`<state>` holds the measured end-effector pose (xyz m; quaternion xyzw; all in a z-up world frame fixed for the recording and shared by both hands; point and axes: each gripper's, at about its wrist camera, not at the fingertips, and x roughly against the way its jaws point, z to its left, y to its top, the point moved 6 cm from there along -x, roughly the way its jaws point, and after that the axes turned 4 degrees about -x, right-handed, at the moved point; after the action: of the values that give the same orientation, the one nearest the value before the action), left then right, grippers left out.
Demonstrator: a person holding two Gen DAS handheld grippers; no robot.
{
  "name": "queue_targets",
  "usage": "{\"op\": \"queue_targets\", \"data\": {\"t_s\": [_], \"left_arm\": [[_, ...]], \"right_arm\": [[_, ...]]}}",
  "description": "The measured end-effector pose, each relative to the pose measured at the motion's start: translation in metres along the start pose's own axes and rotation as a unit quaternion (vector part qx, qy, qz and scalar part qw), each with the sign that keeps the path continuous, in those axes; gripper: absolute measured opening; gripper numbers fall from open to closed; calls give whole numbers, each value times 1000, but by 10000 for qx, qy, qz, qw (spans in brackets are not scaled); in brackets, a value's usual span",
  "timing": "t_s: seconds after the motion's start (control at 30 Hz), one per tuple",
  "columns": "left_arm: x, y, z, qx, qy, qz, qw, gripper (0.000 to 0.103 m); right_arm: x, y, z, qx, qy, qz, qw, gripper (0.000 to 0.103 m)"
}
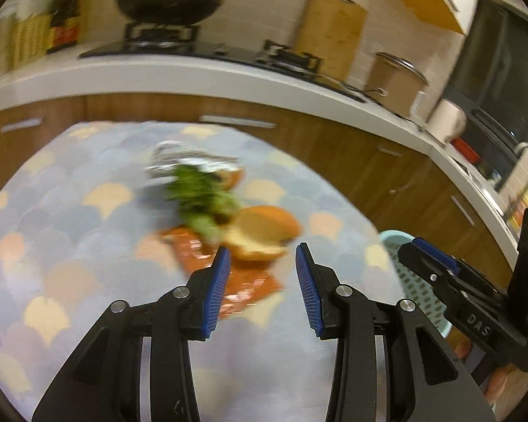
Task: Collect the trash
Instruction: 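Move both tools back over the table toward the bok choy and orange peel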
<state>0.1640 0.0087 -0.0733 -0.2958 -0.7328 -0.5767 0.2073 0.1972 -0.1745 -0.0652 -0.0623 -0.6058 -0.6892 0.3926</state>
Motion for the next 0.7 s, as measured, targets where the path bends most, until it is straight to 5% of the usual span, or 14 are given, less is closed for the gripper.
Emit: {"op": "queue_targets", "data": {"t_s": [0.47,0.7], "left_arm": [[-55,6,32,197,96,600,9980,36],[-60,6,43,397,-212,683,9966,18]], "right_arm": [[-48,13,24,696,-126,483,9963,37],[-80,17,30,784,46,831,9934,37]]}}
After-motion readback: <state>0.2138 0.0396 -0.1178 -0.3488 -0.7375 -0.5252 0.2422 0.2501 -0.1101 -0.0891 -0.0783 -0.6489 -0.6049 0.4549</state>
